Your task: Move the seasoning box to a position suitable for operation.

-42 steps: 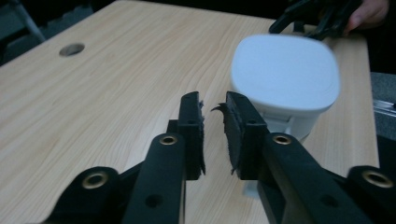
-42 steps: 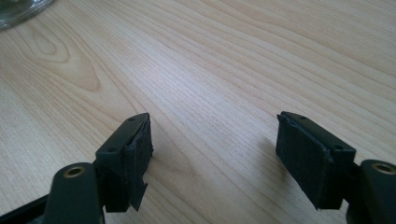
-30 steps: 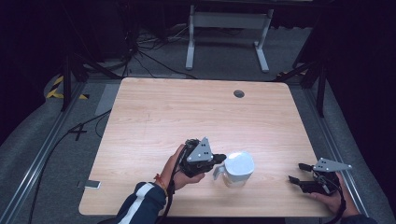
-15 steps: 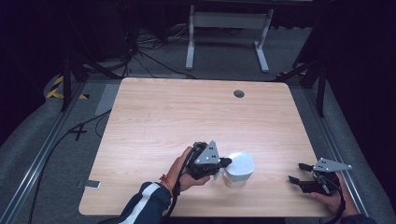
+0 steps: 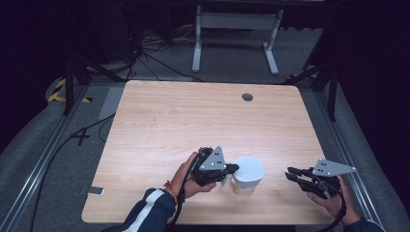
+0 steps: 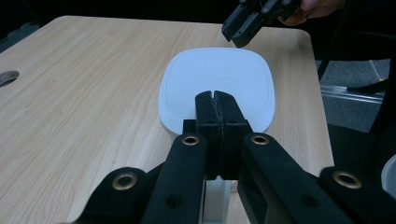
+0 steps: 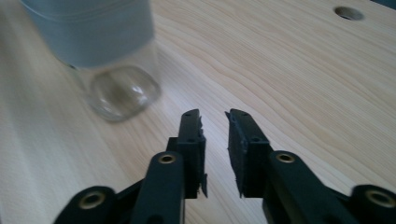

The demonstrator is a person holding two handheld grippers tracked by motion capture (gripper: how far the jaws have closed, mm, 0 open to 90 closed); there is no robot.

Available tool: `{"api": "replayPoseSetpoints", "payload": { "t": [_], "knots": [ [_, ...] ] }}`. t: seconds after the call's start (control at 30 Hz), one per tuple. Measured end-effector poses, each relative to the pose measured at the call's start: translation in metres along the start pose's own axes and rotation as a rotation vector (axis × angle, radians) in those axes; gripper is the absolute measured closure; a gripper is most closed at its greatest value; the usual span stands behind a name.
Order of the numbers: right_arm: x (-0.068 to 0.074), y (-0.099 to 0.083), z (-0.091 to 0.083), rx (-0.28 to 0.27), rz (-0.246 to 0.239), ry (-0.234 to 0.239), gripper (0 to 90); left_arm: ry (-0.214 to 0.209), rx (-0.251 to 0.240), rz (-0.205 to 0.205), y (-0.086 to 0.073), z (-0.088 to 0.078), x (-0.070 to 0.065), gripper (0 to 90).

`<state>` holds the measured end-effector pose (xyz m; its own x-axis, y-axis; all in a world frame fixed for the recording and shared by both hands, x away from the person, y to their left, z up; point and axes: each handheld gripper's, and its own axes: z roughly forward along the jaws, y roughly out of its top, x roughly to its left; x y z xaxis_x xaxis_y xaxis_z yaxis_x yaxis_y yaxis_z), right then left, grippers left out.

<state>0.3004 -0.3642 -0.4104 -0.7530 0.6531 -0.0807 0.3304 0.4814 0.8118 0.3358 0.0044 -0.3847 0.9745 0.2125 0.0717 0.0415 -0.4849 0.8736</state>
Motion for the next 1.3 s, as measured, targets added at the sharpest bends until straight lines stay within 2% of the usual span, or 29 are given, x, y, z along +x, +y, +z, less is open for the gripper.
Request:
{"api": "replayPoseSetpoints", "payload": {
  "t": [0.13, 0.2, 0.27, 0.43, 0.63, 0.77, 0.9, 1.13, 1.3],
  "knots": [
    [0.008, 0.021, 0.009, -0.008, -0.029, 0.051, 82.9, 0.003, -0.005, -0.008, -0.001, -0.001, 0.0, 89.8],
    [0.012, 0.03, 0.014, 0.008, -0.058, 0.067, 84.6, 0.006, -0.007, -0.007, -0.002, -0.001, 0.0, 89.8],
    [0.017, 0.039, 0.022, 0.012, -0.068, 0.092, 86.4, 0.005, -0.007, -0.011, -0.002, -0.002, 0.001, 89.8],
    [0.027, 0.053, 0.03, 0.022, -0.111, 0.112, 88.8, 0.01, -0.009, -0.006, -0.003, -0.002, 0.001, 89.8],
    [0.032, 0.054, 0.032, 0.032, -0.124, 0.121, 89.2, 0.014, -0.01, -0.012, -0.004, -0.003, 0.0, 89.8],
    [0.033, 0.058, 0.028, 0.011, -0.123, 0.129, 89.2, 0.02, -0.01, -0.012, -0.005, -0.002, 0.001, 89.7],
    [0.038, 0.062, 0.029, 0.019, -0.149, 0.131, 89.3, 0.018, -0.004, -0.01, -0.006, -0.002, 0.002, 89.7],
    [0.04, 0.067, 0.027, -0.011, -0.143, 0.135, 89.3, 0.027, -0.012, -0.025, -0.008, -0.001, 0.002, 89.0],
    [0.044, 0.073, 0.026, -0.031, -0.159, 0.141, 89.3, 0.036, -0.007, -0.017, -0.007, -0.001, 0.002, 88.9]
  ]
}}
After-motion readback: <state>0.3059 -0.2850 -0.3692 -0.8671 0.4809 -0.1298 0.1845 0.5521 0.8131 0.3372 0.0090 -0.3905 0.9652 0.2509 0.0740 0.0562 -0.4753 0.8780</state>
